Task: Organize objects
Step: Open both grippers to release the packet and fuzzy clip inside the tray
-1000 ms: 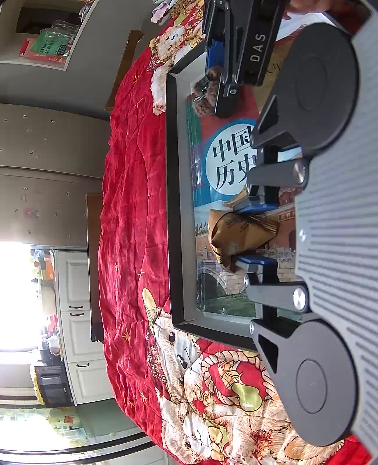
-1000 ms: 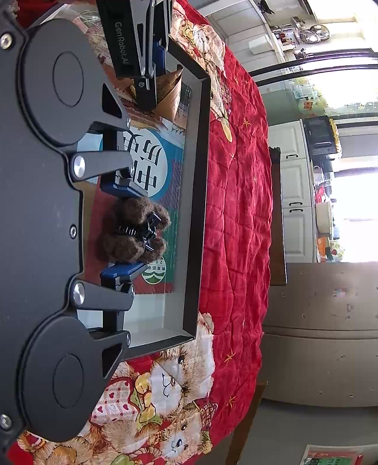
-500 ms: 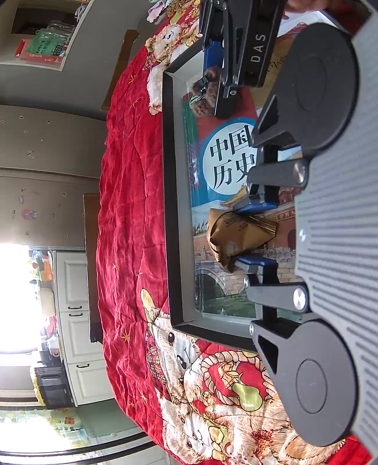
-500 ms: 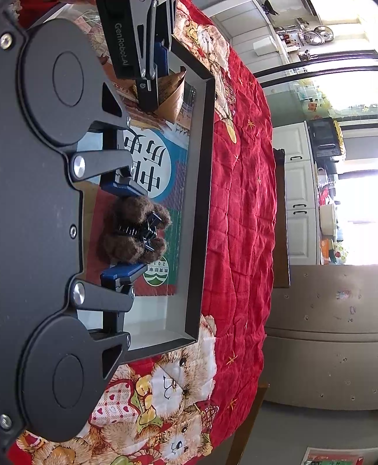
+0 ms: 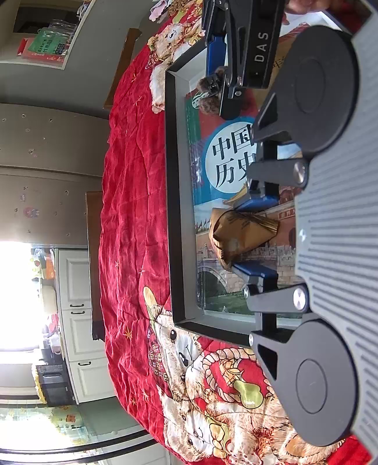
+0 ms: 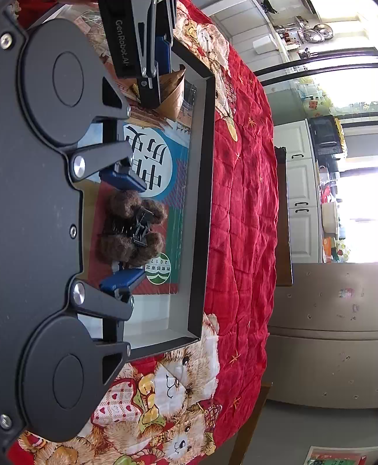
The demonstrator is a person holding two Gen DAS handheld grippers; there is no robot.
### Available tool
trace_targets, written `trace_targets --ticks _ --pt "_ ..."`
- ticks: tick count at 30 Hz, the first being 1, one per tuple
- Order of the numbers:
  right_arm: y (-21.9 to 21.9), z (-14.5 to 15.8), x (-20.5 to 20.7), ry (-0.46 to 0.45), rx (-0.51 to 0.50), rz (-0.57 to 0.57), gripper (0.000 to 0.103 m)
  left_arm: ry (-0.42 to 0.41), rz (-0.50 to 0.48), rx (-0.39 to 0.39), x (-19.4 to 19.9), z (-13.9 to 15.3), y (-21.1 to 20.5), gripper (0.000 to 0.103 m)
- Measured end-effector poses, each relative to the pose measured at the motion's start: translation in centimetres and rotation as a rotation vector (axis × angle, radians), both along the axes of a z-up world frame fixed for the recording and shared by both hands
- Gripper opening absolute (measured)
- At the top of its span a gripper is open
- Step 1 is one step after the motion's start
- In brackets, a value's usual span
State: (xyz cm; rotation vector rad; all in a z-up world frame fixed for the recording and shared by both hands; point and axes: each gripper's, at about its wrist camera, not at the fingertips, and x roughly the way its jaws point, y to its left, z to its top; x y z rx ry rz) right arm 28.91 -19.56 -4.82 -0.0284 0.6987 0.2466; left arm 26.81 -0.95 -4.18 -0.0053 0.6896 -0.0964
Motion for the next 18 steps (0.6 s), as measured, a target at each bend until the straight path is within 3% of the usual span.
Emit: trace_targets --ticks 6,10,18 --pt "-0.2 0.2 -0.2 -0.011 0.012 -0.003 0.074 -0.021 0.002 0.009 -0.3 0.3 -0.1 0.070" --pt "-0.2 0.3 -0.3 -0.022 0.012 -0.008 0.077 -0.039 0.003 0.018 -0.5 0.5 -0.2 0.079" --pt "-0.3 0.6 -0.8 -0.056 0.011 -0.025 0.081 -0.082 0.003 0.022 -1.0 1.0 -0.3 0.087"
